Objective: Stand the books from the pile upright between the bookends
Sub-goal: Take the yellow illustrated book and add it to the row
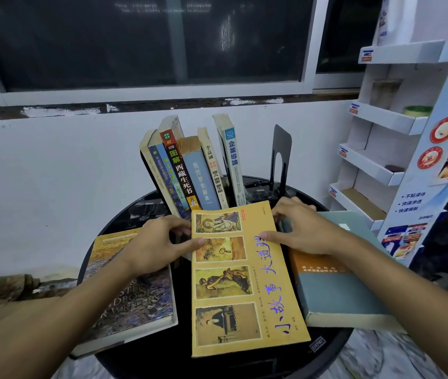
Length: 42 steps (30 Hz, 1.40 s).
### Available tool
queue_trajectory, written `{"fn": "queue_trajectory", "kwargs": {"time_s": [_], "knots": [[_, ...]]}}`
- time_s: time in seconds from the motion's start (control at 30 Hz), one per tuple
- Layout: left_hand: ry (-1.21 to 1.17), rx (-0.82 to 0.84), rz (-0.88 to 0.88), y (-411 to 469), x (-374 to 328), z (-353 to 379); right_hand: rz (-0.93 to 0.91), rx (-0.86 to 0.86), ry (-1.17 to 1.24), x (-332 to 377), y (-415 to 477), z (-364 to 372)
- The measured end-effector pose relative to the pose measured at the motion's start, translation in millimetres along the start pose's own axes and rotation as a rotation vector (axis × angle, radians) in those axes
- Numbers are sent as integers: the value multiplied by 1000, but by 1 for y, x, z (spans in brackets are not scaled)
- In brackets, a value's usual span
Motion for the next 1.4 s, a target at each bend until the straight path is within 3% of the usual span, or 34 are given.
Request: {"fn": "queue_trajectory", "kwargs": {"time_s": [0.33,0.73,0.97,1.2,1.4], "knots": [[-498,-129,95,-14,-29,-19,-108,-188,361,27,-8,-27],[-442,-422,228,-15,-56,-59,-224,-459,335,55,-2,-76],[-407,-503,268,-12,-58,-62,-272,-519,322,59,6,-81],[-420,-508,287,-13,-46,-48,-265,-547,360,55,17,-64],[-405,-391,332,-18,-40,-44,-199,-584,265,59,27,-59]]}}
Point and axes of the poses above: each hand's wrist, its own y-axis towards the middle knuckle, its own z-axis out of the palm, x = y × z, the point moved 1 cm from there along y, towards the middle knuckle, and after that the axes turned 13 degrees about x, right-handed, at the moved point
